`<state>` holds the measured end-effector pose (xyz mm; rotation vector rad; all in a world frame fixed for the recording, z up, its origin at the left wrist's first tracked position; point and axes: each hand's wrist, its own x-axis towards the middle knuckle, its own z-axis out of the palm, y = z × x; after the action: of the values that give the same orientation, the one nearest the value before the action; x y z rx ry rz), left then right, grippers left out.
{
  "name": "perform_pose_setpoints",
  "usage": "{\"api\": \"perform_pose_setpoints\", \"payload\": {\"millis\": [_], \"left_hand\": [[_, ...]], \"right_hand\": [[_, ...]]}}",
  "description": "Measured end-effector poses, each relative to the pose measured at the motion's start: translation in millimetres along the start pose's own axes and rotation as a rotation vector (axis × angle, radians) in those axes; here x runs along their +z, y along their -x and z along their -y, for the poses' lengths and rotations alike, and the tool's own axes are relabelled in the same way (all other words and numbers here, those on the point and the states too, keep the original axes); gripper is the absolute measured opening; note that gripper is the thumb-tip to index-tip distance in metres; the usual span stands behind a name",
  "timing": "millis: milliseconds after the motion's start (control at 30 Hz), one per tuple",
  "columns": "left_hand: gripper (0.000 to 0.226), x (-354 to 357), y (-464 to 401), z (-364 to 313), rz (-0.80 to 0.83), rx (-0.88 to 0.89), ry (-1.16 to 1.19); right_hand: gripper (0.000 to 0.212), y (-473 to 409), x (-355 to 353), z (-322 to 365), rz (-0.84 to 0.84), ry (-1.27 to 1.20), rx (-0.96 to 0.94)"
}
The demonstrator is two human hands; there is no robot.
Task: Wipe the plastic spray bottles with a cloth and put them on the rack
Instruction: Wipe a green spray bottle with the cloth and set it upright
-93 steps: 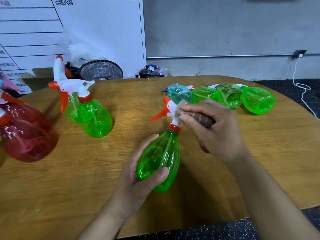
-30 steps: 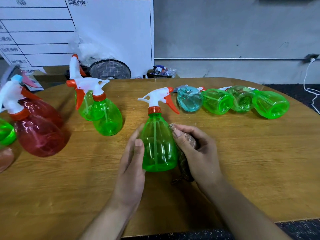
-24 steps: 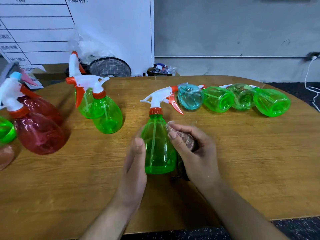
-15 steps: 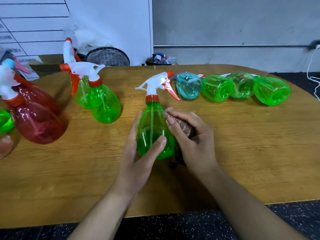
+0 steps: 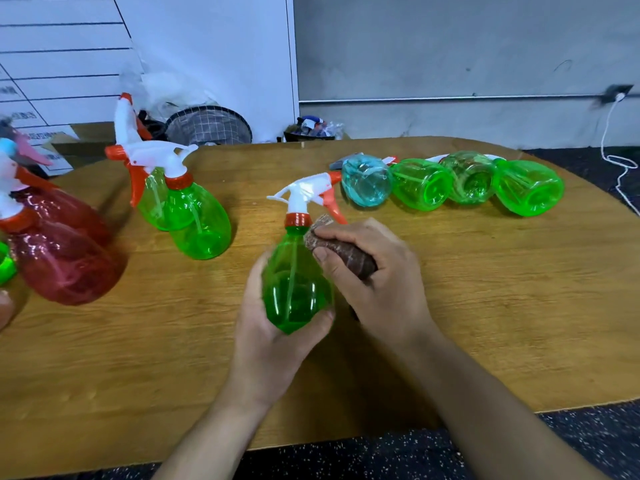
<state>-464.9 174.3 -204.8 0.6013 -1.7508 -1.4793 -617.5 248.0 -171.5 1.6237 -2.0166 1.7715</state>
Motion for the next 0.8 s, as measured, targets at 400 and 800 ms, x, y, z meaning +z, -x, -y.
{"api": "perform_pose_setpoints", "payload": {"millis": [400, 800], "left_hand": [[0.104, 9, 13, -6, 0.098, -0.024, -0.158], [0.109, 10, 13, -2, 0.141, -0.022, -0.154]], "right_hand": [[0.023, -23, -27, -10, -0.158, 0.291, 0.006], [0.025, -30, -35, -7, -0.045, 0.329, 0.0]]}}
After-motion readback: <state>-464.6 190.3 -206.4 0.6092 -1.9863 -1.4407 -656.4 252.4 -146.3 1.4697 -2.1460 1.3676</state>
